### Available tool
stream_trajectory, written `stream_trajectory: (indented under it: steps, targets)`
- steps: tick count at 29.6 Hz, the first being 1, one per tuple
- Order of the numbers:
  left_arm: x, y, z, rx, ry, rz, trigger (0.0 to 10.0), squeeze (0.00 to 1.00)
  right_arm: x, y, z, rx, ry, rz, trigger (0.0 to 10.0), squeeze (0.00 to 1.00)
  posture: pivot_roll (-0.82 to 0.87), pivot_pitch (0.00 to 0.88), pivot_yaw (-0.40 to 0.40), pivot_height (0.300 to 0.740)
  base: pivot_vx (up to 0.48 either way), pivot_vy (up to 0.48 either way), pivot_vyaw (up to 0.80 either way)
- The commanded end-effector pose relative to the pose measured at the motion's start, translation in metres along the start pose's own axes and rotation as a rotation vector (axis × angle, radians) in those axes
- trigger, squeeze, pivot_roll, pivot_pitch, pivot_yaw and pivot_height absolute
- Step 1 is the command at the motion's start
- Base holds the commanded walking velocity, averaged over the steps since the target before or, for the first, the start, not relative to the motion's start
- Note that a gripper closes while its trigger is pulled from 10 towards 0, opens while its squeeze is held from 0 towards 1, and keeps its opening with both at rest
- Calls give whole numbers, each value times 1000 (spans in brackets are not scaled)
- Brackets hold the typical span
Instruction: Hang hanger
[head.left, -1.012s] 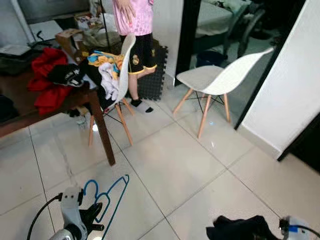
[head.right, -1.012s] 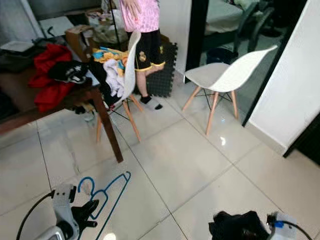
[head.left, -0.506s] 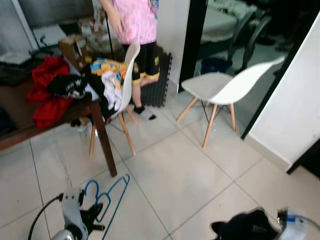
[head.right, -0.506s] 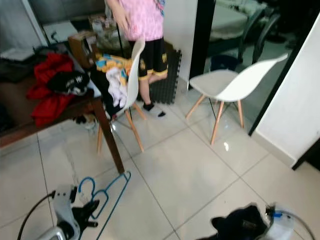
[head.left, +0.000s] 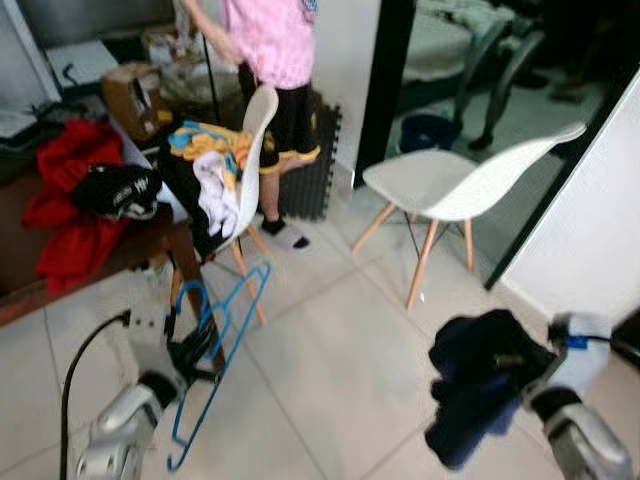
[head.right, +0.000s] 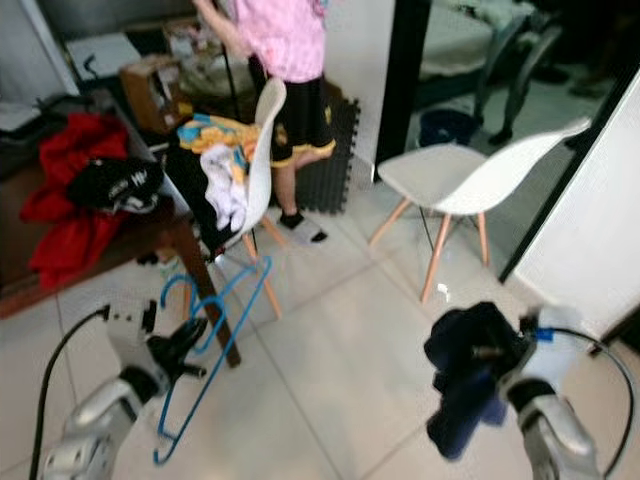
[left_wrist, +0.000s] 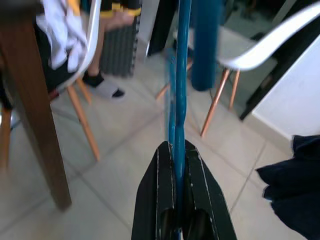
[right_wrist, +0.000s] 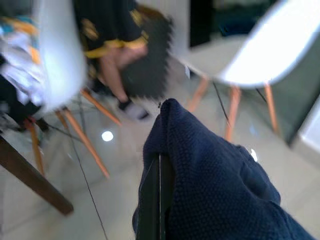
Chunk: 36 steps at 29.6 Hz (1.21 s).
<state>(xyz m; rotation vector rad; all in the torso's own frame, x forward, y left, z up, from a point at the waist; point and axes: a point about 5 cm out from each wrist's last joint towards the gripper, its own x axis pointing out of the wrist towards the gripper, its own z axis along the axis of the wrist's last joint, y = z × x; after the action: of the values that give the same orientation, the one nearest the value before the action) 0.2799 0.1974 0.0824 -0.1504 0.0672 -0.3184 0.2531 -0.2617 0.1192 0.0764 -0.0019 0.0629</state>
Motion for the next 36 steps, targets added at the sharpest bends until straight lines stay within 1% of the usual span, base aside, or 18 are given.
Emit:
stream_trajectory:
  steps: [1, 3, 6, 7, 8, 10, 11, 13, 15, 17, 18, 22, 26, 27, 29, 31, 34, 36]
  targets:
    - [1, -1, 3, -5, -2, 8, 10000, 0, 2, 8, 5, 1, -13, 28, 10000, 0, 24, 116, -48, 740, 442, 0, 0]
    - [9, -7, 18, 7, -50, -6, 10000, 0, 6, 15, 18, 1, -56, 50, 10000, 0, 21, 116, -48, 740, 459, 0, 788]
    - [13, -11, 28, 13, -80, -16, 10000, 0, 9, 18, 26, 5, -83, 59, 10000, 0, 21, 116, -48, 740, 467, 0, 783]
    - [17, -15, 38, 20, -111, -26, 10000, 0, 12, 22, 37, 2, -115, 68, 10000, 0, 21, 116, -48, 740, 469, 0, 613]
    - [17, -15, 38, 20, -111, -26, 10000, 0, 12, 22, 37, 2, -115, 68, 10000, 0, 21, 116, -48, 740, 469, 0, 613]
    - [20, -20, 52, 26, -146, -35, 10000, 0, 18, 28, 57, 9, -171, 86, 10000, 0, 24, 118, -46, 740, 469, 0, 306]
    - [20, -20, 52, 26, -146, -35, 10000, 0, 18, 28, 57, 9, -171, 86, 10000, 0, 24, 118, -46, 740, 469, 0, 0]
    - [24, -26, 68, 42, -186, -41, 10000, 0, 28, 45, 91, 1, -268, 161, 10000, 0, 27, 116, -45, 740, 469, 0, 0]
    - [24, -26, 68, 42, -186, -41, 10000, 0, 28, 45, 91, 1, -268, 161, 10000, 0, 27, 116, -45, 740, 469, 0, 0]
    - [25, -32, 76, 54, -207, -41, 10000, 0, 32, 63, 114, -21, -334, 240, 10000, 0, 27, 116, -45, 740, 471, 0, 372]
    - [25, -32, 76, 54, -207, -41, 10000, 0, 32, 63, 114, -21, -334, 240, 10000, 0, 27, 116, -45, 740, 472, 0, 744]
    - [26, -36, 79, 62, -212, -33, 10000, 0, 33, 78, 127, -33, -372, 299, 10000, 0, 33, 114, -48, 740, 472, 0, 744]
    - [26, -38, 88, 70, -225, -12, 10000, 0, 37, 103, 147, -11, -429, 403, 10000, 0, 41, 115, -53, 740, 471, 0, 734]
    - [26, -38, 88, 70, -225, -12, 10000, 0, 37, 103, 147, -11, -429, 403, 10000, 0, 41, 115, -53, 740, 469, 0, 738]
    - [27, -37, 95, 76, -239, -7, 10000, 0, 39, 113, 163, 7, -482, 439, 10000, 0, 46, 115, -55, 740, 469, 0, 734]
    - [27, -37, 95, 76, -239, -7, 10000, 0, 39, 113, 163, 7, -482, 439, 10000, 0, 46, 115, -55, 740, 469, 0, 731]
    - [28, -38, 100, 82, -248, 1, 10000, 0, 38, 122, 183, 22, -539, 478, 10000, 0, 47, 114, -56, 740, 471, 0, 731]
    - [28, -37, 109, 110, -275, 35, 10000, 0, 36, 135, 203, 23, -594, 531, 10000, 0, 44, 110, -57, 740, 472, 0, 731]
